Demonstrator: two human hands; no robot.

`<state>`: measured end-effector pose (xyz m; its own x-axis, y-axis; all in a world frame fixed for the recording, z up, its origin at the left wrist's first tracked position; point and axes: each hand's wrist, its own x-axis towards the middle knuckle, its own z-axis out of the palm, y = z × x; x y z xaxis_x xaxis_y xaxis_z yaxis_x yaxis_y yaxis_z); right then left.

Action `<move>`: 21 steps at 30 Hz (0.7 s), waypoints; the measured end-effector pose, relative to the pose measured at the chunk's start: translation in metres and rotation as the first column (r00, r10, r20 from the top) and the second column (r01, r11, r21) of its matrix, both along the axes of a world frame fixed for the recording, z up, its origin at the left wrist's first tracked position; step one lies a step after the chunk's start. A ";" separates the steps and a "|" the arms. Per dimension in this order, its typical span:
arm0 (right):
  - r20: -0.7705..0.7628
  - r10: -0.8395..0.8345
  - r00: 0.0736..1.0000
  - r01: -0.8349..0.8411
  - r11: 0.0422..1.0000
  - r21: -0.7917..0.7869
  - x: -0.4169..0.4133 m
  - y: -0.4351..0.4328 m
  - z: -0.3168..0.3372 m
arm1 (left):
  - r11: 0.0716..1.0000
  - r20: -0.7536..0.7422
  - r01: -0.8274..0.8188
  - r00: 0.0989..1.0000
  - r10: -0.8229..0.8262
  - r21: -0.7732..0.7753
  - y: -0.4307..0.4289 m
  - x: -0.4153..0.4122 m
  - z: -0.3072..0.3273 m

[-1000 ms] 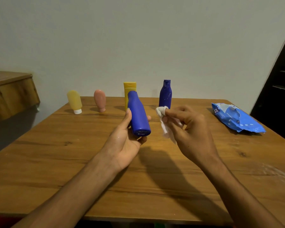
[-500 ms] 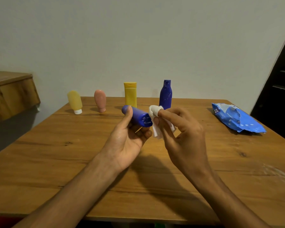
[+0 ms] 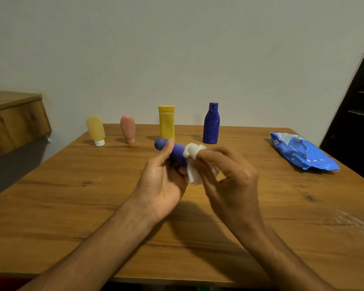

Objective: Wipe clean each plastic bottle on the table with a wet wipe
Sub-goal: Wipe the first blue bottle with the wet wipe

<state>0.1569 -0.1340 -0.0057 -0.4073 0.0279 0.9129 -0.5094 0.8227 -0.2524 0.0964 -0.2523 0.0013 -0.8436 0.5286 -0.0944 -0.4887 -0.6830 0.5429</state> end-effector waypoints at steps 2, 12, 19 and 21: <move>0.015 0.035 0.999 -0.035 0.999 0.030 0.001 -0.003 -0.002 | 1.000 -0.006 0.026 1.000 -0.025 0.003 -0.002 -0.001 0.000; 0.028 0.002 1.000 -0.003 1.000 0.031 0.001 -0.001 -0.002 | 1.000 -0.031 0.012 0.999 -0.011 0.023 -0.002 0.000 0.001; 0.016 0.038 0.999 -0.037 0.998 -0.054 0.002 -0.005 -0.003 | 1.000 -0.013 0.012 1.000 -0.012 0.015 -0.003 -0.001 -0.001; 0.035 0.039 0.999 -0.038 0.999 -0.025 0.002 -0.004 -0.004 | 1.000 -0.023 0.015 1.000 -0.015 0.012 -0.003 -0.001 0.000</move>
<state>0.1589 -0.1382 -0.0093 -0.4403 0.0332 0.8972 -0.5310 0.7962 -0.2901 0.0950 -0.2552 0.0009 -0.8374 0.5423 -0.0689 -0.4867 -0.6823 0.5454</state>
